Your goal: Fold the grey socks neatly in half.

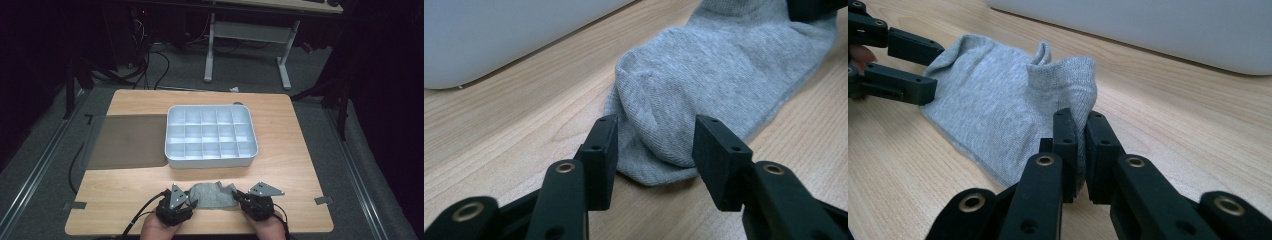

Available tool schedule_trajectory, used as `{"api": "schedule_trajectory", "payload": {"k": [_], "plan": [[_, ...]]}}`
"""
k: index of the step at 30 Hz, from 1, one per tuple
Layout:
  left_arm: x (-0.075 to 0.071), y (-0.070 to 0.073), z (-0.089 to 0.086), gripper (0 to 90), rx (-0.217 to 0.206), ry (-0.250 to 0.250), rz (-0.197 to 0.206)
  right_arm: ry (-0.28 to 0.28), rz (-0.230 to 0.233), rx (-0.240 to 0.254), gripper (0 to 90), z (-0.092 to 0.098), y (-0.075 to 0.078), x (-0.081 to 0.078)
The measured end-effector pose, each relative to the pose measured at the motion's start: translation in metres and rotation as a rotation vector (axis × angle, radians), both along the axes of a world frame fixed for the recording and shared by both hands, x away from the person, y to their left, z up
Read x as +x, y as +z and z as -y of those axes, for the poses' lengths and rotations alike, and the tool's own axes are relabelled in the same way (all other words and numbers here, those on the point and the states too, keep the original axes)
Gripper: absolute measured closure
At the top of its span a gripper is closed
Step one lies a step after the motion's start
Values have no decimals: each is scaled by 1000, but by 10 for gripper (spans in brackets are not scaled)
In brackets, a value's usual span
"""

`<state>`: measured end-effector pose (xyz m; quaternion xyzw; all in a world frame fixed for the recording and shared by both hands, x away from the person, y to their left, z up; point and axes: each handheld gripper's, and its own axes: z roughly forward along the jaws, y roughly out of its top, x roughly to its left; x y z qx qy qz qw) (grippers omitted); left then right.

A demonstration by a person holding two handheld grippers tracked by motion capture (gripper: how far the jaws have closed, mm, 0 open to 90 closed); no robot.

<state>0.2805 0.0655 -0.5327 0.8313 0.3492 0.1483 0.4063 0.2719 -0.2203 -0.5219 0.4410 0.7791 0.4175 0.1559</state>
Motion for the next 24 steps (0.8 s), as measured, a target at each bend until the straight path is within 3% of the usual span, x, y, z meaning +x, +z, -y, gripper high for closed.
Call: {"api": "schedule_trajectory", "payload": {"k": [2,4,7,9,15,19,24], "plan": [[0,5,-2,511,-33,11,16,-1,1,-2,862,0,0,-1],[1,15,-5,519,-96,26,36,-2,-2,-3,862,0,0,-2],[1,25,1,609,-139,13,53,-1,-3,-3,862,1,0,-1],[2,28,10,701,-146,-3,46,0,-5,-6,862,0,0,-1],[9,24,42,799,-138,-26,8,6,-4,-5,862,0,-1,0],[14,25,56,900,-132,0,28,6,-3,-6,862,0,-2,-1],[17,19,70,900,-74,-9,10,9,-6,0,862,-1,-2,0]]}}
